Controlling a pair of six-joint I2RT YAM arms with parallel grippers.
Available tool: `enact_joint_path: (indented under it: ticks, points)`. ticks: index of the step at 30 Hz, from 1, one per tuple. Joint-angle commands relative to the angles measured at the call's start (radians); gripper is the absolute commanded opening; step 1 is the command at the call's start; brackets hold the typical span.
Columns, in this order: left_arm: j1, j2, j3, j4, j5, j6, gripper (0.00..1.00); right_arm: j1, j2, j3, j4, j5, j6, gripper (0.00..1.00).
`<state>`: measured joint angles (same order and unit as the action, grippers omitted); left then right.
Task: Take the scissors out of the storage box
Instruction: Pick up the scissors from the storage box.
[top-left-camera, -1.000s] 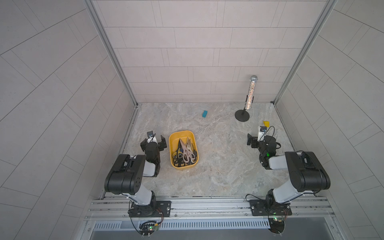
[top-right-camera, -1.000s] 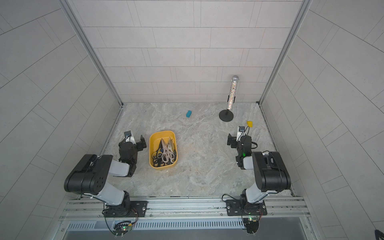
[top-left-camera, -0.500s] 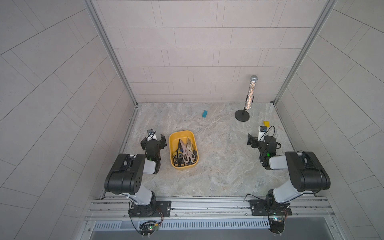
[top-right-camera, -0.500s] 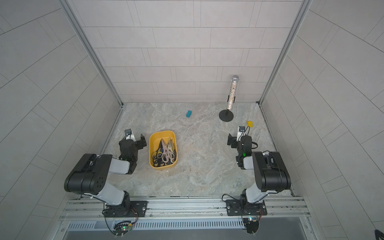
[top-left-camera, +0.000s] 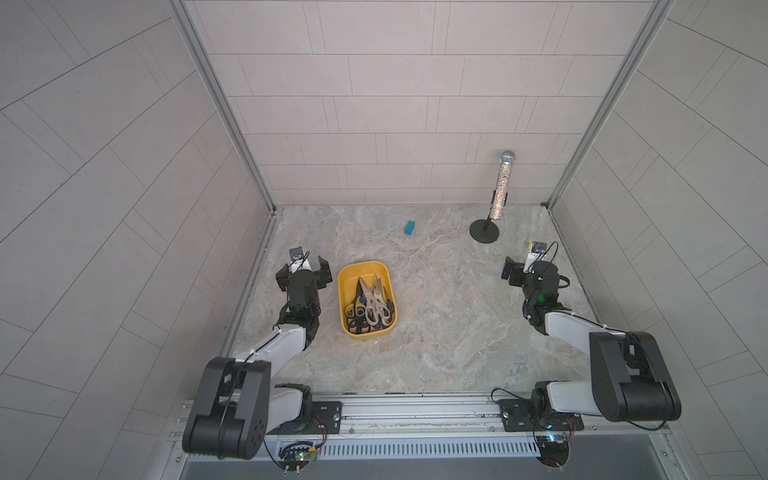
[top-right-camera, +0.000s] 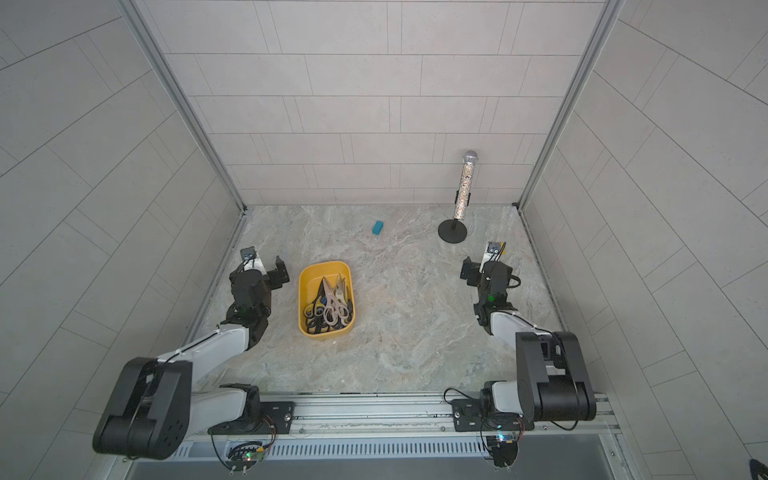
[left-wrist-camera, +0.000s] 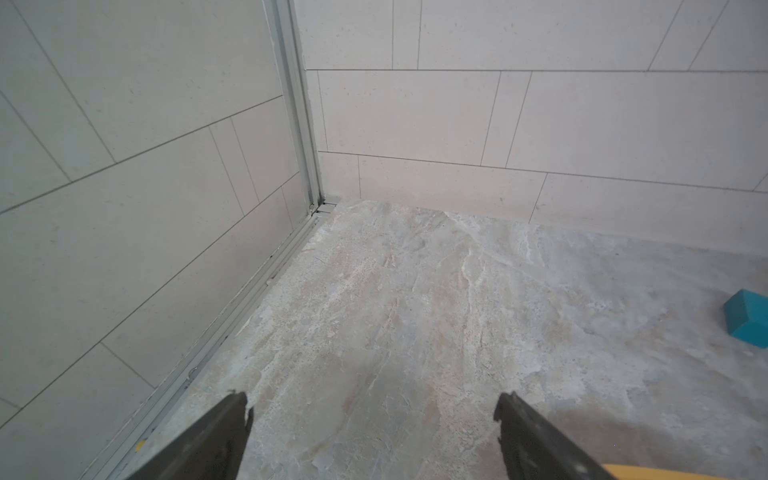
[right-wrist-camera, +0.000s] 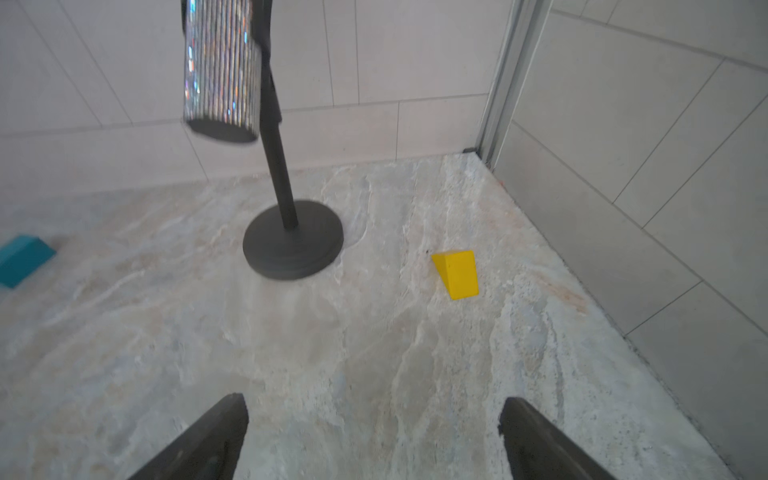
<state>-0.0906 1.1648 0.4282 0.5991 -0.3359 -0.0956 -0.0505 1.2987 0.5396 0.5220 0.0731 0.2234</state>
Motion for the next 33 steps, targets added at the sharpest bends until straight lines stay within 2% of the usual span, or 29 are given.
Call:
enact_joint_path:
  ticks: [1, 4, 7, 12, 16, 21, 24, 27, 30, 33]
  points:
    - [-0.003, -0.083, 0.129, -0.410, 0.000, -0.130, 1.00, 0.007, -0.088, 0.141, -0.385, 0.020, 0.204, 1.00]
    - [-0.005, -0.096, 0.270, -0.766, 0.026, -0.252, 1.00, 0.021, -0.107, 0.218, -0.528, -0.060, 0.225, 1.00]
    - [-0.004, -0.104, 0.349, -1.005, 0.091, -0.329, 1.00, 0.045, -0.115, 0.297, -0.673, -0.154, 0.233, 0.95]
    - [-0.003, -0.115, 0.418, -1.282, 0.145, -0.438, 1.00, 0.198, -0.091, 0.444, -0.949, -0.139, 0.264, 0.87]
    - [-0.003, -0.007, 0.501, -1.469, 0.216, -0.425, 1.00, 0.337, -0.012, 0.603, -1.169, -0.182, 0.287, 0.77]
    - [-0.001, 0.092, 0.563, -1.509, 0.323, -0.412, 1.00, 0.534, 0.086, 0.768, -1.337, -0.191, 0.298, 0.71]
    - [0.013, 0.068, 0.560, -1.458, 0.378, -0.419, 1.00, 0.648, 0.178, 0.885, -1.447, -0.200, 0.319, 0.63]
    - [0.049, 0.024, 0.513, -1.372, 0.506, -0.419, 1.00, 0.762, 0.279, 1.013, -1.547, -0.183, 0.340, 0.56]
    - [0.097, 0.021, 0.471, -1.326, 0.554, -0.435, 1.00, 0.856, 0.345, 1.059, -1.515, -0.174, 0.395, 0.50]
    - [0.135, 0.115, 0.482, -1.366, 0.571, -0.415, 1.00, 0.914, 0.423, 1.100, -1.478, -0.198, 0.437, 0.43]
